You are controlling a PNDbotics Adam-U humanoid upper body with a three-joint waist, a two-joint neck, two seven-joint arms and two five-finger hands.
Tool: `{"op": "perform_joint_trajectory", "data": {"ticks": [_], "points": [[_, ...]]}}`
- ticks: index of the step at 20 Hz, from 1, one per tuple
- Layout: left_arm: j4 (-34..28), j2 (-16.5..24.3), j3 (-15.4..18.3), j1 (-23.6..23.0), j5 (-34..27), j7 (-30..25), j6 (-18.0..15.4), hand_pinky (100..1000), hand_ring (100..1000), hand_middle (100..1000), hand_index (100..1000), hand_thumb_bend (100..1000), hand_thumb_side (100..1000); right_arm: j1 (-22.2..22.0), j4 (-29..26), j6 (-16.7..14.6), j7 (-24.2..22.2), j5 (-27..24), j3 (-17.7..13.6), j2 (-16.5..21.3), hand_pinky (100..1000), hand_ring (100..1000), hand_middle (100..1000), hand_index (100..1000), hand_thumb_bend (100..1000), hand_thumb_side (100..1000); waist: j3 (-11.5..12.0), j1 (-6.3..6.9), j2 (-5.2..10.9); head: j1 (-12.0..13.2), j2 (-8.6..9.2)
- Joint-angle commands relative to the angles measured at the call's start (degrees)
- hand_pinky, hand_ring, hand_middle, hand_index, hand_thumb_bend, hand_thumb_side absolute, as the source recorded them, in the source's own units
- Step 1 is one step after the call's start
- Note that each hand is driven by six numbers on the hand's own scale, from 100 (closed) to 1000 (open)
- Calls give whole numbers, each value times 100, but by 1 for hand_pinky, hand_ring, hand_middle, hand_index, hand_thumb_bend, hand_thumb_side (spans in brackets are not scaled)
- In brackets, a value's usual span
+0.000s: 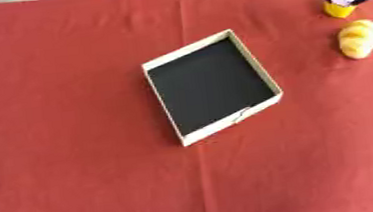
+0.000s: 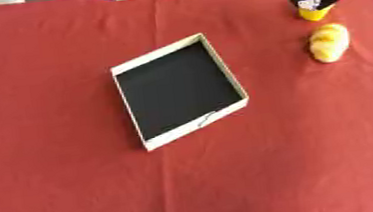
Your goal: Pick up objects on the table and place them in the box.
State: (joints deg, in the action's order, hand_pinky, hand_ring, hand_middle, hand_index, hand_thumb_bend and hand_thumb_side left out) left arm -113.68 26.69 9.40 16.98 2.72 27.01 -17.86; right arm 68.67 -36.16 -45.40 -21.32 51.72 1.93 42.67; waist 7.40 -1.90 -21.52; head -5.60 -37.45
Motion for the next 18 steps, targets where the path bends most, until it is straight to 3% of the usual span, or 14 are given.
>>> {"op": "perform_joint_trajectory", "data": {"ticks": [1, 9, 13, 14, 16, 18], "points": [[-92, 166, 44, 45, -13, -20, -3, 832, 833, 672, 815, 100, 664, -132, -413, -287, -312, -256, 15, 495, 916, 1000, 883, 913, 186, 173, -11, 5, 107, 33, 56], [-92, 170, 52, 45, -13, -17, -2, 833, 833, 672, 814, 100, 666, -940, -1192, -119, -467, -1153, -87, 1064, 918, 1000, 882, 910, 186, 191, -24, -5, 96, 66, 55], [-92, 174, 56, 45, -13, -18, -2, 833, 833, 672, 814, 100, 666, -1273, -1455, -9, -582, -1478, -171, 1261, 922, 1000, 881, 912, 177, 129, -28, -4, 92, 71, 45], [-92, 174, 56, 43, -13, -18, 0, 833, 833, 672, 814, 100, 667, -1348, -1496, -3, -612, -1531, -189, 1294, 923, 1000, 878, 915, 156, 146, -31, -4, 91, 70, 45], [-92, 174, 54, 44, -14, -22, 0, 833, 834, 673, 814, 100, 667, -1488, -1562, -21, -662, -1622, -221, 1344, 925, 1000, 871, 917, 126, 315, -35, -3, 89, 73, 46], [-92, 172, 54, 49, -15, -26, -1, 832, 833, 673, 814, 100, 665, -1594, -1599, -41, -693, -1675, -236, 1374, 924, 1000, 869, 916, 124, 377, -34, -1, 89, 75, 47]]}}
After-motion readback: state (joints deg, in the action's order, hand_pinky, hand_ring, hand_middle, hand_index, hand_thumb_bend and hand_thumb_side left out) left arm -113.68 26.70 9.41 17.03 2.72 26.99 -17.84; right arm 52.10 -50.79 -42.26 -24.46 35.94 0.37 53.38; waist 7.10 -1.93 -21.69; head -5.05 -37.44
